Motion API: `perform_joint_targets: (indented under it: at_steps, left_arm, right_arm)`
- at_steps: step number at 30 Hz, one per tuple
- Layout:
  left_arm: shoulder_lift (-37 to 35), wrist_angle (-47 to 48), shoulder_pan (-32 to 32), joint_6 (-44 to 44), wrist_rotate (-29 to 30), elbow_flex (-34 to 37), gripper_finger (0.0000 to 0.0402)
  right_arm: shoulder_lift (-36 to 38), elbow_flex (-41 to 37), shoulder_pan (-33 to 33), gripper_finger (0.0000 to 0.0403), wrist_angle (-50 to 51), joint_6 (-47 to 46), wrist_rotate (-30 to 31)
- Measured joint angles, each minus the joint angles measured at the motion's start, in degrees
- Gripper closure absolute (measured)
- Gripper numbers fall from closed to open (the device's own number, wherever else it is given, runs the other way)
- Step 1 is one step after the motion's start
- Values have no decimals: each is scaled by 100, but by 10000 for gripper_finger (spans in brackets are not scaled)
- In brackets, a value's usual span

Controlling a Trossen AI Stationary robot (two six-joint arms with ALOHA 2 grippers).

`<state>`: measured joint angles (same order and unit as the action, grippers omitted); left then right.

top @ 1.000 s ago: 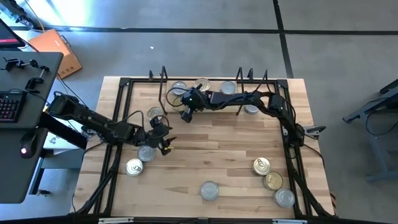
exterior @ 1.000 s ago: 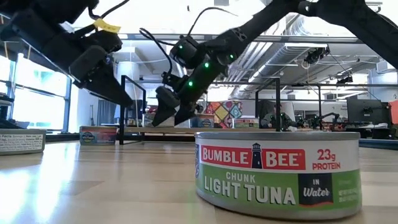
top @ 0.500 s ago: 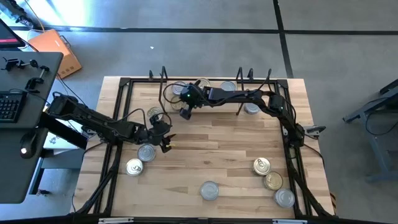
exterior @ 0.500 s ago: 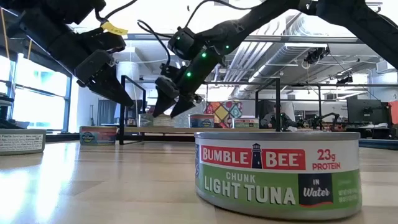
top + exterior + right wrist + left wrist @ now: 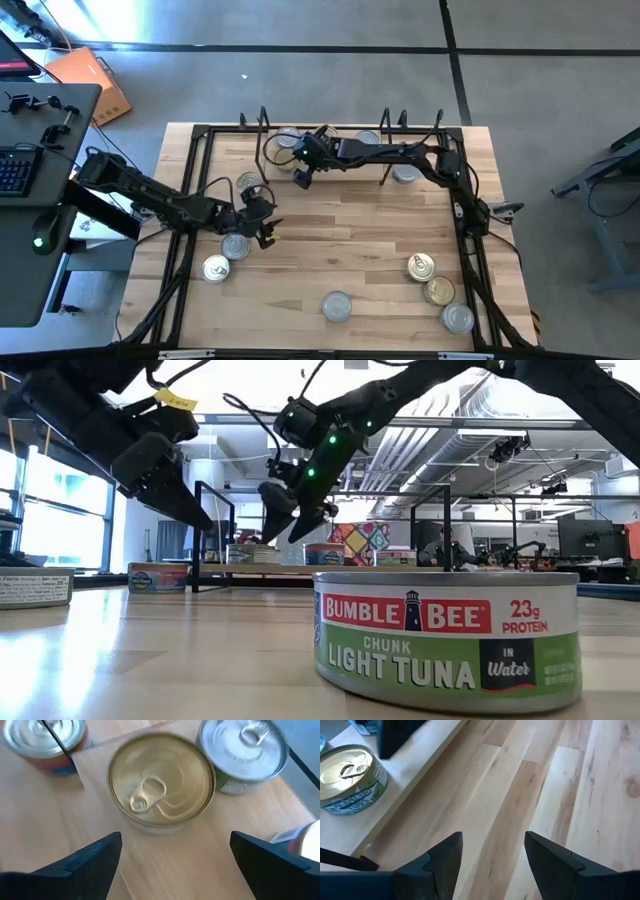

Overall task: Stack canned seafood by type on shelf
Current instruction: Adjust the green and blue tuna can on the shelf

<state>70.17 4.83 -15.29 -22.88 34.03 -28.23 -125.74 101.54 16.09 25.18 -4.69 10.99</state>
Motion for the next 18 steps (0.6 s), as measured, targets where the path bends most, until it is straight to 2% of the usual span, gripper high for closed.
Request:
perform_joint_targets:
  at_steps: [6, 9, 13, 18]
  left_arm:
    - [-2, 44, -273, -235, -46, 0, 195]
    - [-47, 539, -498, -529, -49, -97, 195]
    - [-201, 1690, -882, -1169, -41, -485, 195]
    - [-441, 2719, -1426, -1600, 291, -981, 195]
  right_arm:
    - [152, 0, -70, 40, 40, 263, 20]
    - [154, 0, -80, 53, -198, 455, -22]
    - [63, 0, -40, 102, -853, 471, 77]
    - [-229, 0, 165, 196, -2023, 271, 48]
